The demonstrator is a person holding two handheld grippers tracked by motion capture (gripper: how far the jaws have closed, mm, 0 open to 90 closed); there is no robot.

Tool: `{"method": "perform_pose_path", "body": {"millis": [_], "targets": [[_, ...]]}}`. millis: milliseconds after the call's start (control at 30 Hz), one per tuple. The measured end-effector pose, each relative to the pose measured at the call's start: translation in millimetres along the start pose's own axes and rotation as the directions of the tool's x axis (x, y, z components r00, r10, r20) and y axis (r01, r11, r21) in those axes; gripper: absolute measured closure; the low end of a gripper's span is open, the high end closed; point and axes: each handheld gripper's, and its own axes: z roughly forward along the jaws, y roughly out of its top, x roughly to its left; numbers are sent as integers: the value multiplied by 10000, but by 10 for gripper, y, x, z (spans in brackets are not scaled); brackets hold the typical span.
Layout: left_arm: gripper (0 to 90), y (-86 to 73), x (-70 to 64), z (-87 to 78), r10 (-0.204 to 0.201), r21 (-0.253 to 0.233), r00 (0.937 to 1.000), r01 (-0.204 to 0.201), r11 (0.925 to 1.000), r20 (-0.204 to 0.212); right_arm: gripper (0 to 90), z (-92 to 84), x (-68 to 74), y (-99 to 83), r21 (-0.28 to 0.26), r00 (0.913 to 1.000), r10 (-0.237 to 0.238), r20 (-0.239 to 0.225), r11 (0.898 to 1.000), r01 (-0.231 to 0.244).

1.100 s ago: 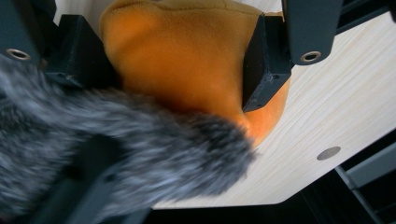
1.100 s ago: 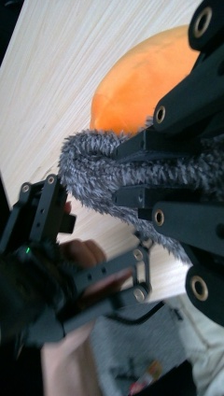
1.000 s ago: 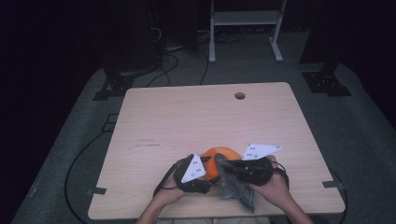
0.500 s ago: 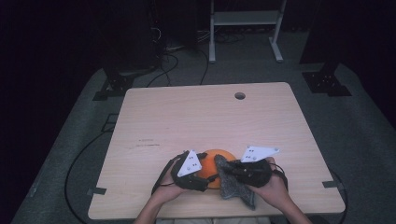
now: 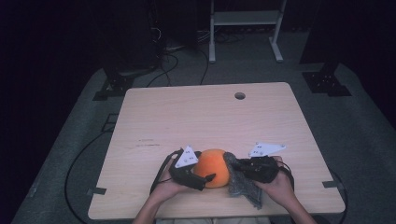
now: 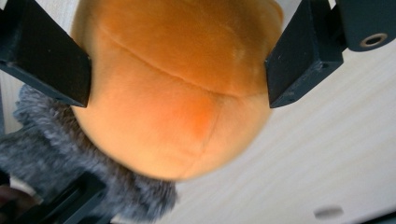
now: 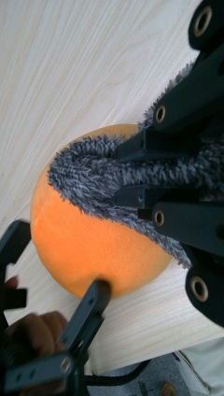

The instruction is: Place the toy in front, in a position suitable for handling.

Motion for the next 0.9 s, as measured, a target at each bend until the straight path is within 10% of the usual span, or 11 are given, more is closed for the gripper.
{"method": "perform_pose_path", "body": {"millis": [133, 400, 567, 700, 900], "targets": [[369, 23, -113, -49, 785, -868, 9945, -843, 9927, -689, 791, -50, 3, 47, -240, 9994, -71, 347, 9997, 79], [313, 36, -254, 38, 1765, -985, 9782, -1873, 9774, -1090, 789, -42, 101, 108, -892, 9996, -154, -243, 9959, 132], [278, -128, -115, -93, 1287, -361, 9886, -1318, 9906, -777, 790, 52, 21, 14, -310, 9995, 246, -208, 9992, -253], [170, -89, -28, -145, 247, -813, 9983, -289, 9963, -522, 789, 69, -70, -82, -5, 9968, 767, -242, 9970, -768], [149, -89, 53, -31, -507, -578, 9983, 491, 9971, -271, 788, 29, 18, -24, -632, 9990, 267, -347, 9976, -289]]}}
